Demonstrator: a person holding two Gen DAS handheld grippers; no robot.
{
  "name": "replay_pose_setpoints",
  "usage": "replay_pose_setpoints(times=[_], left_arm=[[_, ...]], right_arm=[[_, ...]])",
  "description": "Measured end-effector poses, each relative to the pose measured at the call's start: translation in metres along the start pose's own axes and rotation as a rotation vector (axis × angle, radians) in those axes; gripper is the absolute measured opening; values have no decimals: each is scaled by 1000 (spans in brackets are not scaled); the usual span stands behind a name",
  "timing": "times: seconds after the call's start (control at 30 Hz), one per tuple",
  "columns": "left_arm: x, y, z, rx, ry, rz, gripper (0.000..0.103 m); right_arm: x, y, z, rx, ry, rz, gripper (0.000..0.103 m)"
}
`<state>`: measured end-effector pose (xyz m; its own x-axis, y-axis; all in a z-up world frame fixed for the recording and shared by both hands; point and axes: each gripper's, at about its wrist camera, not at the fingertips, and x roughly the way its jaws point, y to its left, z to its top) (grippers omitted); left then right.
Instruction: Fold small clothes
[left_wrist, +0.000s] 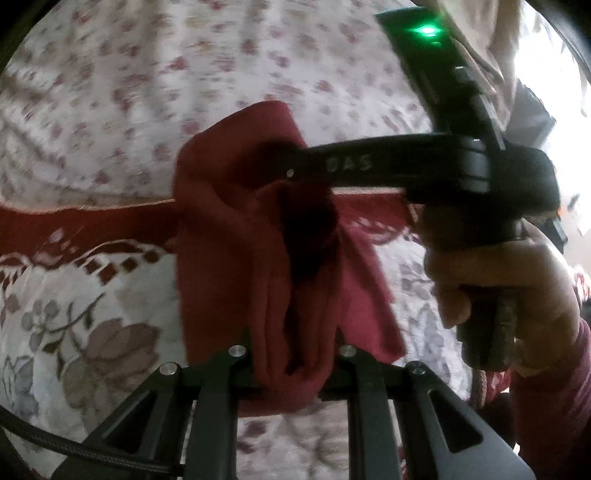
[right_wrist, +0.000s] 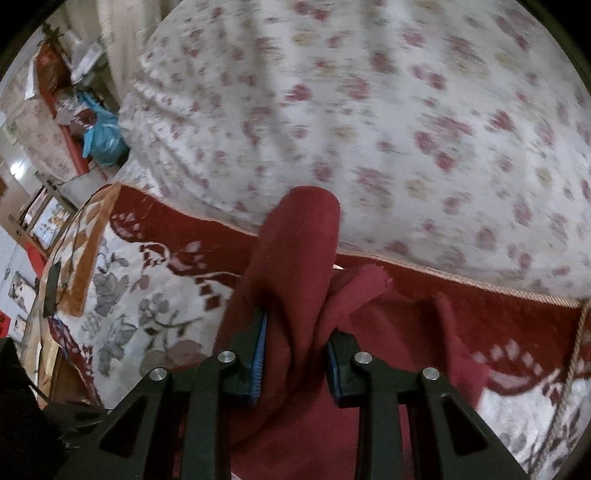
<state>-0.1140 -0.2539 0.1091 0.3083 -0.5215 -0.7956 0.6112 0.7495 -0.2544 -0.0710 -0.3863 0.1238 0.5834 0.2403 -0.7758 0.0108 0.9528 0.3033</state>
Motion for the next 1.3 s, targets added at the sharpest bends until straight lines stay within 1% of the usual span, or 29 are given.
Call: replay_pose_setpoints(times=[0.1,0.23,0.3,0.4,0.47,0.5,0.53,0.57,0.6,0.63,0.67,0.7,0.73,0.77,0.8,0.83,0.87,0.9,0.97,1.03,1.1,1.2,1.27,1.3], left_arm=[[16,-27,4,47,23,-7,15],[48,-53,4,77,71,-4,15],[66,-60,1,83,98,-2,15],[88,-63,-5,66,137,-8,17],[89,-61,-8,51,155,-43,28],[83,-60,-10,50,158,-77,35],[73,-59,-12,59,163,-115,45],[63,-57,-15,72,161,-139,52],[52,-54,-17,87,148,-150,55],[38,-50,-21,106,124,-138,59],[25,-43,-25,128,93,-95,62],[15,-37,-29,145,65,-35,63],[6,-26,-33,160,31,65,64],[4,-20,-36,161,16,132,64],[4,-9,-38,150,9,196,64],[6,1,-39,128,13,224,64],[11,14,-40,86,26,240,64],[16,24,-41,41,36,240,64],[26,34,-43,-22,46,212,64],[33,37,-47,-46,45,188,64],[36,35,-49,-29,31,188,64],[34,32,-49,8,10,189,64],[35,33,-49,3,9,180,64],[36,34,-47,-2,10,174,64]], right_arm=[[-9,-36,-10,51,-5,-2,28],[-8,-69,-22,106,1,-22,28],[-1,-83,-28,132,13,-41,28],[22,-105,-40,189,60,-70,28],[38,-116,-49,232,87,-65,29],[40,-120,-52,251,79,-56,31],[36,-124,-54,273,61,-47,36],[32,-126,-56,293,51,-41,38],[23,-128,-58,309,41,-42,39],[17,-128,-60,314,31,-51,41],[7,-125,-63,311,19,-67,43],[-4,-121,-66,302,3,-72,47],[-16,-117,-72,292,-18,-59,53],[-24,-111,-76,284,-36,-45,57],[-33,-105,-82,278,-54,-26,65],[-40,-99,-89,275,-69,-2,72],[-44,-96,-96,274,-73,17,73],[-44,-90,-101,274,-67,29,73],[-38,-78,-110,264,-46,34,73],[-36,-65,-117,240,-55,8,71],[-41,-58,-122,231,-80,-19,71],[-50,-51,-127,213,-109,-4,71],[-48,-46,-127,187,-119,5,71],[-43,-42,-127,167,-107,1,62]])
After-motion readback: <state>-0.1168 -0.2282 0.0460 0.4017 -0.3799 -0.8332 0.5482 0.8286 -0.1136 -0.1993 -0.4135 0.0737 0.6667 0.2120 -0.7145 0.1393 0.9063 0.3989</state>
